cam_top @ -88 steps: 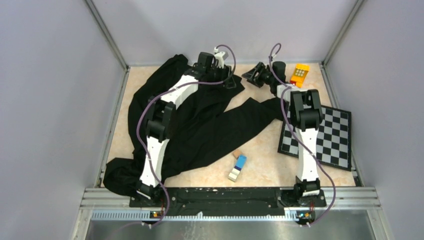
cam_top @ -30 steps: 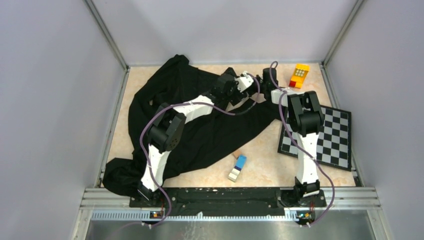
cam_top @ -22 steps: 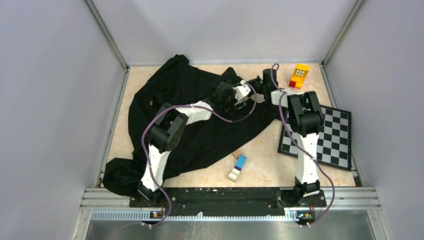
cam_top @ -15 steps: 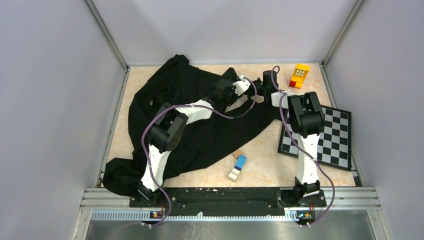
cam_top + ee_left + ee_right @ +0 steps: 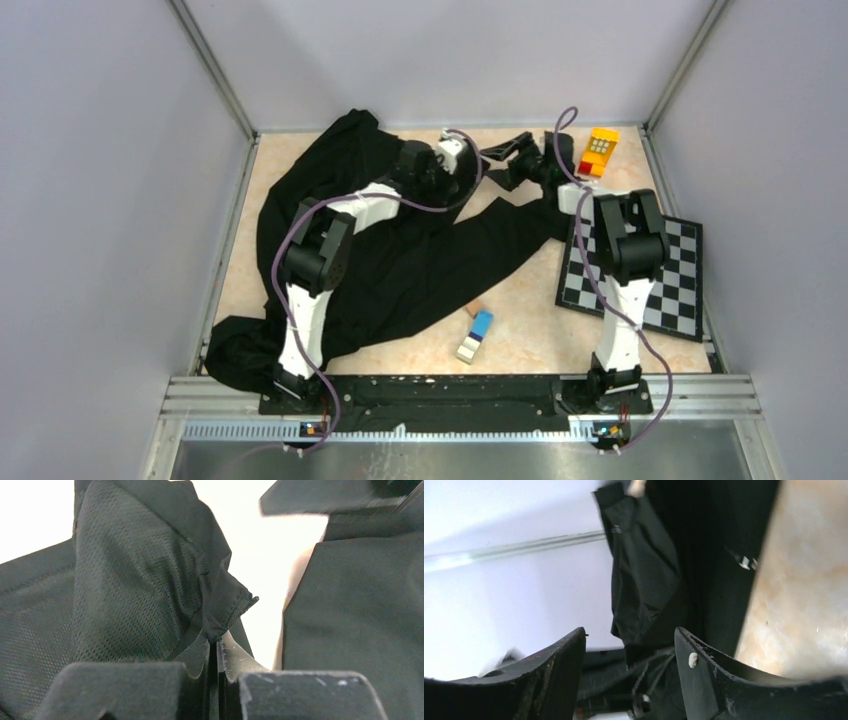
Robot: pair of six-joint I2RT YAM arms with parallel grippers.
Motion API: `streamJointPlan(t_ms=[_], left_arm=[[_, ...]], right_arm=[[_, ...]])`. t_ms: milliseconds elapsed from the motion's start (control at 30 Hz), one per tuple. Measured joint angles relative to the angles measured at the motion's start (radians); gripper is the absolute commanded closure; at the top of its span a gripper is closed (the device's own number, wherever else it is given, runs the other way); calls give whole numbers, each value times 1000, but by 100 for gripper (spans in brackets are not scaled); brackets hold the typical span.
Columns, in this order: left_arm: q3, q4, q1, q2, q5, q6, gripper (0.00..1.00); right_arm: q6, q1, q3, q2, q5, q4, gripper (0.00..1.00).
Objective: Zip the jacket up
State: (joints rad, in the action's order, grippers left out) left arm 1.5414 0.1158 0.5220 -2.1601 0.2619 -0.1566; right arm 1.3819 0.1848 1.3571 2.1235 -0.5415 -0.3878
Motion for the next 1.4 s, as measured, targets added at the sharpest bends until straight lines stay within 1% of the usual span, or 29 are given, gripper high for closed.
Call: streamJointPlan(t_ms=[100, 233, 300, 367, 467, 600, 700, 867, 1000, 1133, 1233, 1267, 1333, 1400], left_arm=[[8, -4, -98, 0, 203, 135, 98], [59, 8, -216, -25, 456, 310, 99], [90, 24, -251, -44, 541, 377, 100], [108, 42, -268, -60, 617, 434, 100], [124, 52, -272, -84, 710, 505, 100], [130, 71, -270, -108, 813, 580, 100], [131, 115, -272, -124, 883, 647, 100], [131, 182, -285, -130, 958, 722, 100], [131, 238, -298, -130, 992, 764, 100], [131, 267, -305, -131, 1009, 788, 100], [131, 279, -306, -134, 1014, 799, 100], [131, 281, -306, -136, 1016, 803, 100], [131, 282, -306, -136, 1019, 809, 100], [131, 285, -306, -136, 1024, 812, 100]], right_arm=[[-172, -47, -31, -52, -70, -116, 39], [-350, -92, 36, -42, -246, -314, 36], [-446, -93, 59, -41, -325, -406, 35], [-543, -80, 87, -36, -388, -436, 35], [-695, -38, 159, -2, -459, -434, 34], [-803, 24, 227, 61, -541, -445, 40], [-823, 58, 316, 141, -607, -464, 46], [-787, 75, 420, 251, -688, -514, 48], [-730, 71, 451, 305, -729, -565, 55], [-656, 70, 463, 340, -753, -628, 57], [-599, 74, 479, 363, -762, -689, 65], [-583, 76, 479, 368, -761, -705, 66], [-559, 80, 479, 375, -756, -726, 62], [-547, 87, 479, 377, -743, -734, 61]])
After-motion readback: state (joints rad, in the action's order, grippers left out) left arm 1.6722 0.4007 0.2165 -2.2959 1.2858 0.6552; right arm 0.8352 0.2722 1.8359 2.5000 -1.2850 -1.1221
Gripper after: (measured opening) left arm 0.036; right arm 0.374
